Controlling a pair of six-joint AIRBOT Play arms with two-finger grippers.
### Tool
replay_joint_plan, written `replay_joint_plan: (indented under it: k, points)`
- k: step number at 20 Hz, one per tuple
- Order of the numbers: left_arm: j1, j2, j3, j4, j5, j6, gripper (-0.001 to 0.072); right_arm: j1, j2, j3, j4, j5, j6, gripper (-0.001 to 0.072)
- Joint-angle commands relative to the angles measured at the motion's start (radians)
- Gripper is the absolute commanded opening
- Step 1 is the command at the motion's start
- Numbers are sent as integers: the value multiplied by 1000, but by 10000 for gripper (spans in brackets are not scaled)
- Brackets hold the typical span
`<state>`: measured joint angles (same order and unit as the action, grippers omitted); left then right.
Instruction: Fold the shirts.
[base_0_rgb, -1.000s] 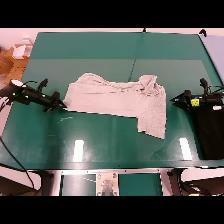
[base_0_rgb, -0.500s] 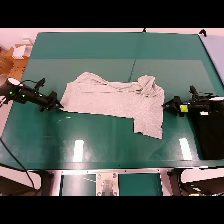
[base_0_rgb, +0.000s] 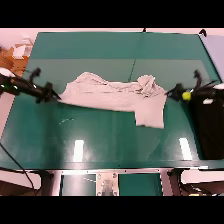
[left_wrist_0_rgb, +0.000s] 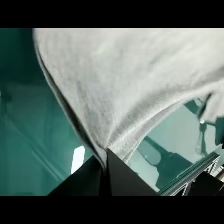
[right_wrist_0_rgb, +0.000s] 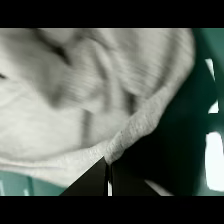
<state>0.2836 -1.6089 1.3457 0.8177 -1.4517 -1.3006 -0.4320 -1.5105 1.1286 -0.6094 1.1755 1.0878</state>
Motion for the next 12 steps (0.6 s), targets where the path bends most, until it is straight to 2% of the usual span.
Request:
replay_joint_plan:
  k: [1, 3, 5, 8, 12]
  points:
    - [0, 163, 167, -91, -40, 8, 18, -2, 157, 228, 79, 128, 1, 12]
    - [0, 308, 303, -166, 16, 39, 19, -2, 293, 385, 78, 113, 0, 12]
    - [0, 459, 446, -199, 127, 49, 19, -2, 407, 519, 74, 69, -2, 12]
    - [1, 636, 624, -185, 264, 80, 18, -3, 565, 668, 55, -38, -27, 12]
    - [1, 756, 722, -103, 306, 79, 19, -3, 719, 717, -56, -175, -26, 13]
